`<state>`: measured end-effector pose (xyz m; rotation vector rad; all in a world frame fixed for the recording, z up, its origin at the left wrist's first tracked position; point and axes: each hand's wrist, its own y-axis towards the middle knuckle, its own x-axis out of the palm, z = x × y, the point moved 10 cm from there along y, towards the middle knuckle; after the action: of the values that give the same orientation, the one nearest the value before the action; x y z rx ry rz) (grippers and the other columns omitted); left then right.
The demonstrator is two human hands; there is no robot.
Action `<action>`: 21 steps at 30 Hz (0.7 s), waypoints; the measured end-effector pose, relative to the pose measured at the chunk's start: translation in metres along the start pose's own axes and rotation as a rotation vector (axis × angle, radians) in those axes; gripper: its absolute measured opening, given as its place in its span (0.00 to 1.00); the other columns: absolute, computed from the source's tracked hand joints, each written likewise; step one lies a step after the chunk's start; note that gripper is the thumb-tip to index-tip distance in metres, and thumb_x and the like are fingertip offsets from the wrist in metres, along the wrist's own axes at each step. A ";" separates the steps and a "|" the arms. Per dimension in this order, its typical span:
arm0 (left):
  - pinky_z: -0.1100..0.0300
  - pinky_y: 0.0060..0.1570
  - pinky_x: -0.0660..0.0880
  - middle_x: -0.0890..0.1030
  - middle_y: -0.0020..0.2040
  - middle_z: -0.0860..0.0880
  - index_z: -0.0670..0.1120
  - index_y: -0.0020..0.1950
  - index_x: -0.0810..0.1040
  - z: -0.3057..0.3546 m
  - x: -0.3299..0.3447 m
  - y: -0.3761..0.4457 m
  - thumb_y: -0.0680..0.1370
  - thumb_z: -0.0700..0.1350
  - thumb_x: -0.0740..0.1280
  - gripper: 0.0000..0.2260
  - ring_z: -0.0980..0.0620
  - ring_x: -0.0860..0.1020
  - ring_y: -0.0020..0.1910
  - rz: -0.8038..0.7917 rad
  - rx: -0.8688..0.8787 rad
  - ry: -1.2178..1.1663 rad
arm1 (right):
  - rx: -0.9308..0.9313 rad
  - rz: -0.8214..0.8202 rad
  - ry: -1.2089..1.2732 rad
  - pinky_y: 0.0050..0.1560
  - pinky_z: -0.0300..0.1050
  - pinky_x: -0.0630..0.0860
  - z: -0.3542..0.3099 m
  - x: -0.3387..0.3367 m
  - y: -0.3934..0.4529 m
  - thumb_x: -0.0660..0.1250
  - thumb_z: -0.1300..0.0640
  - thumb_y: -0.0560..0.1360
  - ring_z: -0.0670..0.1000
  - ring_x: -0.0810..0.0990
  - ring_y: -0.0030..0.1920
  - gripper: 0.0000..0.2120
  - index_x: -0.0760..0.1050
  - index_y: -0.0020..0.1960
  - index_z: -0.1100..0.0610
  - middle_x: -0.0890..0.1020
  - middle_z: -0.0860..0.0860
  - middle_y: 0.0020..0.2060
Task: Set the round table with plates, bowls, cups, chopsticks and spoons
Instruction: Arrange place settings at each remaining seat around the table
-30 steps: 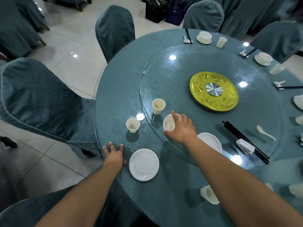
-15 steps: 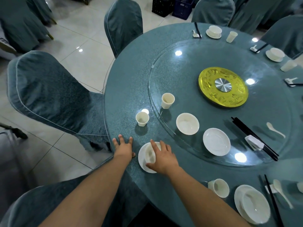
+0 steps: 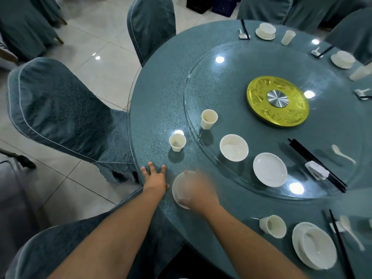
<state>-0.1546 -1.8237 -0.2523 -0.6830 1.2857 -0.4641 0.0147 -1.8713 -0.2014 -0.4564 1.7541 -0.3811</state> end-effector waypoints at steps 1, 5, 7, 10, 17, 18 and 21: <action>0.40 0.72 0.58 0.32 0.78 0.41 0.57 0.80 0.43 0.000 0.000 0.000 0.80 0.51 0.66 0.38 0.32 0.33 0.75 0.001 0.004 0.000 | 0.007 0.002 0.001 0.72 0.59 0.58 0.002 0.000 0.000 0.63 0.27 0.66 0.60 0.46 0.78 0.49 0.37 0.75 0.38 0.45 0.53 0.78; 0.40 0.73 0.57 0.33 0.78 0.40 0.57 0.80 0.44 -0.001 -0.001 -0.002 0.80 0.52 0.66 0.38 0.31 0.34 0.75 -0.025 -0.004 0.043 | 0.073 0.019 0.020 0.76 0.60 0.49 0.018 0.000 -0.006 0.54 0.26 0.70 0.56 0.42 0.79 0.43 0.41 0.77 0.40 0.42 0.51 0.79; 0.39 0.73 0.57 0.35 0.78 0.39 0.56 0.80 0.45 -0.001 -0.005 -0.003 0.79 0.53 0.67 0.38 0.30 0.37 0.76 -0.059 -0.019 0.071 | 0.119 0.020 0.036 0.76 0.59 0.50 0.032 -0.005 -0.010 0.53 0.28 0.73 0.55 0.43 0.79 0.40 0.43 0.78 0.41 0.44 0.51 0.79; 0.44 0.71 0.64 0.55 0.78 0.36 0.51 0.78 0.58 0.005 -0.025 -0.007 0.79 0.56 0.66 0.31 0.34 0.55 0.76 -0.063 0.022 0.195 | 0.167 0.038 0.053 0.76 0.57 0.52 0.060 -0.025 -0.018 0.53 0.34 0.77 0.56 0.48 0.79 0.34 0.48 0.78 0.44 0.48 0.52 0.79; 0.53 0.46 0.77 0.81 0.51 0.41 0.43 0.52 0.79 0.064 -0.073 -0.033 0.79 0.44 0.61 0.09 0.41 0.80 0.49 0.229 0.201 0.133 | 0.308 0.175 0.092 0.70 0.54 0.63 0.138 -0.069 -0.050 0.55 0.45 0.79 0.56 0.65 0.72 0.22 0.67 0.70 0.52 0.66 0.53 0.72; 0.53 0.45 0.77 0.81 0.50 0.42 0.43 0.50 0.79 0.089 -0.075 -0.042 0.79 0.44 0.60 0.09 0.41 0.80 0.48 0.251 0.268 0.128 | 0.336 0.210 0.085 0.67 0.53 0.66 0.153 -0.078 -0.056 0.55 0.47 0.79 0.56 0.69 0.68 0.19 0.70 0.66 0.53 0.70 0.53 0.68; 0.52 0.48 0.75 0.81 0.53 0.43 0.44 0.51 0.77 0.157 -0.064 -0.061 0.80 0.47 0.58 0.10 0.41 0.80 0.52 0.243 0.407 0.134 | 0.428 0.263 0.105 0.59 0.51 0.70 0.196 -0.096 -0.072 0.55 0.51 0.79 0.56 0.74 0.60 0.16 0.74 0.60 0.56 0.76 0.53 0.59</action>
<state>-0.0132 -1.7935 -0.1445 -0.1542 1.3280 -0.5567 0.2322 -1.8881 -0.1289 0.1006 1.7443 -0.5817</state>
